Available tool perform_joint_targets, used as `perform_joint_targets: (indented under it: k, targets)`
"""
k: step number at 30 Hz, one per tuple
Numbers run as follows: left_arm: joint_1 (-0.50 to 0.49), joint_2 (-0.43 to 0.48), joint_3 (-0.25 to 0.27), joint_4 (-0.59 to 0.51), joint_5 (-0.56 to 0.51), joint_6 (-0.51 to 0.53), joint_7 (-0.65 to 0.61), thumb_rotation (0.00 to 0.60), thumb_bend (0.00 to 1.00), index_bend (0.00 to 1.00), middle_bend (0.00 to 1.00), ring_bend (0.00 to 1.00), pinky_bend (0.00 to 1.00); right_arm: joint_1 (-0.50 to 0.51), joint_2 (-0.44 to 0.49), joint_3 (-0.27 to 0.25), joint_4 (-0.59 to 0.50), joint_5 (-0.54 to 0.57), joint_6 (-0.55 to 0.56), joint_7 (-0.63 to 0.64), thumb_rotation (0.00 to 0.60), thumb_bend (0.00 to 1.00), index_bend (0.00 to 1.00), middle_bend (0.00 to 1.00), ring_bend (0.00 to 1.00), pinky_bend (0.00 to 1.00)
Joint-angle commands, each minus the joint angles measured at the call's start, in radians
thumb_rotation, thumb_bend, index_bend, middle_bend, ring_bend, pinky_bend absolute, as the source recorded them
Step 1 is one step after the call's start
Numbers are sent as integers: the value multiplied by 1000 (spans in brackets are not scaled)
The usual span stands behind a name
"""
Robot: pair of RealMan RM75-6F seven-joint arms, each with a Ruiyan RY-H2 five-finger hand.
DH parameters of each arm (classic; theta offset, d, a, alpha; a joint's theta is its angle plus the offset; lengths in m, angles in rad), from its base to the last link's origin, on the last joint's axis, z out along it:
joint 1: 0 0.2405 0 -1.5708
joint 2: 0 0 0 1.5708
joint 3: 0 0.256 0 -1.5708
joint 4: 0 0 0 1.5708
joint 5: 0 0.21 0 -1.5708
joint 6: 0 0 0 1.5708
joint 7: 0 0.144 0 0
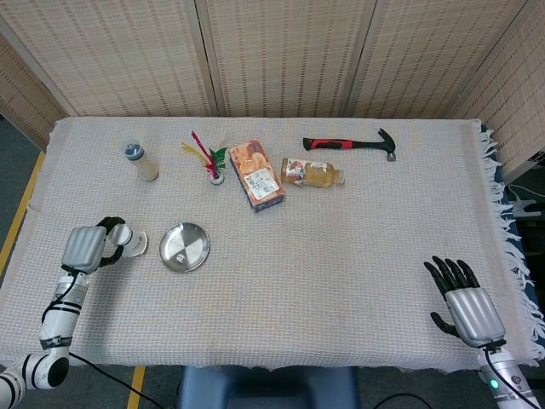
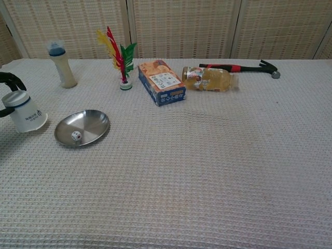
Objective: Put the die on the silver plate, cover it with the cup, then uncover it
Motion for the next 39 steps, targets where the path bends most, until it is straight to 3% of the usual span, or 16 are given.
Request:
perform_joint_targets:
  k: [1, 8, 17, 27, 39]
  targets:
    - [15, 3, -10, -10, 34, 53, -65, 600, 488, 593, 741, 593, 747, 0, 1, -1, 0, -1, 0, 1, 600, 180, 0, 0, 0, 0]
    - [17, 4, -4, -76, 100, 112, -105, 600, 493, 626, 780, 625, 759, 2, 2, -4, 0, -5, -5, 5, 600, 180, 0, 0, 0, 0]
    - [-63, -47, -19, -114, 110, 54, 5, 600, 492, 632, 791, 632, 760, 5, 4, -6, -1, -3, -11, 11, 600, 180, 0, 0, 0, 0]
    - [-64, -55, 30, -149, 107, 29, 126, 600, 490, 640, 802, 640, 760, 7, 10, -5, 4, -3, -12, 27, 600, 180, 0, 0, 0, 0]
    - [-77, -99, 43, -74, 106, 16, 168, 600, 489, 642, 803, 641, 762, 2, 13, -10, -3, -15, -2, 26, 600, 180, 0, 0, 0, 0]
